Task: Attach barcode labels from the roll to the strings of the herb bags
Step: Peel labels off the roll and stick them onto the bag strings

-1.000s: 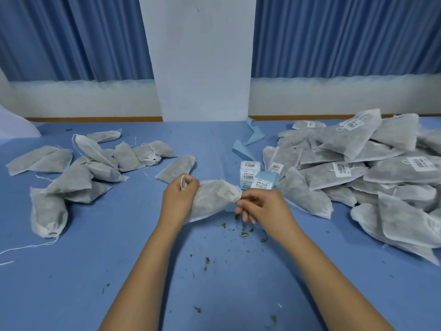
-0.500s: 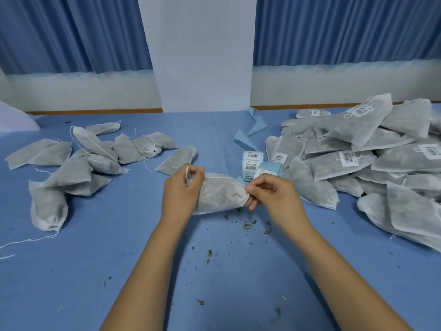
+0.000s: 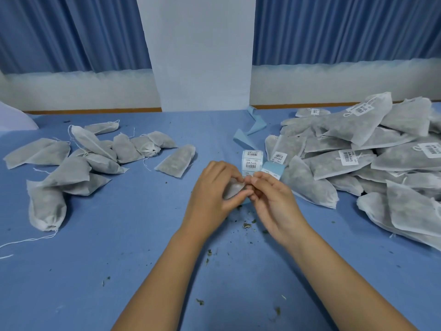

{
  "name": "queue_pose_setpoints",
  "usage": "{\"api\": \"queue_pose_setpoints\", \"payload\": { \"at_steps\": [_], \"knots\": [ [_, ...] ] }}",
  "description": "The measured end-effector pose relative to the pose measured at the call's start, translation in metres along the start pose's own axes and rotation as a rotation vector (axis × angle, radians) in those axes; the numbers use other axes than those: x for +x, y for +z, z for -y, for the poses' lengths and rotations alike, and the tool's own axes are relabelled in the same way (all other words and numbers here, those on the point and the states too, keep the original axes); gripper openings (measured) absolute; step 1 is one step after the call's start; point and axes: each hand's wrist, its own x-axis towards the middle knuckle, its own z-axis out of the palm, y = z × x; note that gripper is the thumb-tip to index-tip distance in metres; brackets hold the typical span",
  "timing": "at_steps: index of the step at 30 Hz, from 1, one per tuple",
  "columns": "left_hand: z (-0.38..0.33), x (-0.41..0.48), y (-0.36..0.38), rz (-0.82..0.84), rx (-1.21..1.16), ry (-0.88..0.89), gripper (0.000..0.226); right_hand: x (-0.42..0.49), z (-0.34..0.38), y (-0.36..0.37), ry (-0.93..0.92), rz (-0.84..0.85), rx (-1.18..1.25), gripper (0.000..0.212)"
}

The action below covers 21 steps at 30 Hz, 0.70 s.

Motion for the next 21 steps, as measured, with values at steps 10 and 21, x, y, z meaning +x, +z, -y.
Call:
{"api": "queue_pose_setpoints", "payload": {
  "at_steps": [10, 21],
  "knots": [
    [0.005, -0.005, -0.008, 0.081, -0.222, -0.342, 0.016, 0.004, 0.013, -0.004, -0.032, 0.057, 0.097, 0.021],
    [0.002, -0.006, -0.021, 0.040, -0.236, -0.388, 0.020, -0.007, 0.018, -0.015, -0.565, 0.099, -1.049, 0.030]
  ]
}}
